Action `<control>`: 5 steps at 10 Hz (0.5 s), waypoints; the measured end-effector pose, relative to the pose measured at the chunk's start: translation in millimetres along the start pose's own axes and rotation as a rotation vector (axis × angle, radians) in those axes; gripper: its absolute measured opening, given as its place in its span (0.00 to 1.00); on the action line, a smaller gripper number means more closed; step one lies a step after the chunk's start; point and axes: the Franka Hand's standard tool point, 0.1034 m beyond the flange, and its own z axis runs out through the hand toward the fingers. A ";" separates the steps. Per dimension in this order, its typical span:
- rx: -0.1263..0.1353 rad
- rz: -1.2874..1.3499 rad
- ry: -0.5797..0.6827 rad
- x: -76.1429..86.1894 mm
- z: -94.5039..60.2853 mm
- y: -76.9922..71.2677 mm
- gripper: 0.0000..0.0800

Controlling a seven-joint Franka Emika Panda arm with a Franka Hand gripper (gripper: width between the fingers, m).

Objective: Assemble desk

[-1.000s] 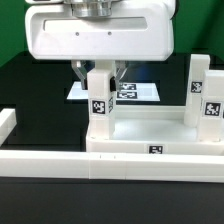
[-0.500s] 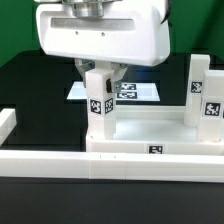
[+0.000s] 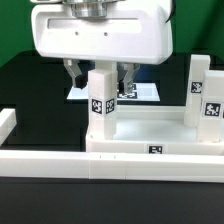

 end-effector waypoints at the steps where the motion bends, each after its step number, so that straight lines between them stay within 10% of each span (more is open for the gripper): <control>1: -0.003 -0.092 0.000 -0.6 0.2 -1.5 0.81; 5: -0.016 -0.462 -0.003 -0.9 0.4 -1.7 0.81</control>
Offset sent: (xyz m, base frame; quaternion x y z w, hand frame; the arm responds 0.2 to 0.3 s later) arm 0.0001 0.0056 0.0042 -0.0014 -0.0045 -0.2331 0.9724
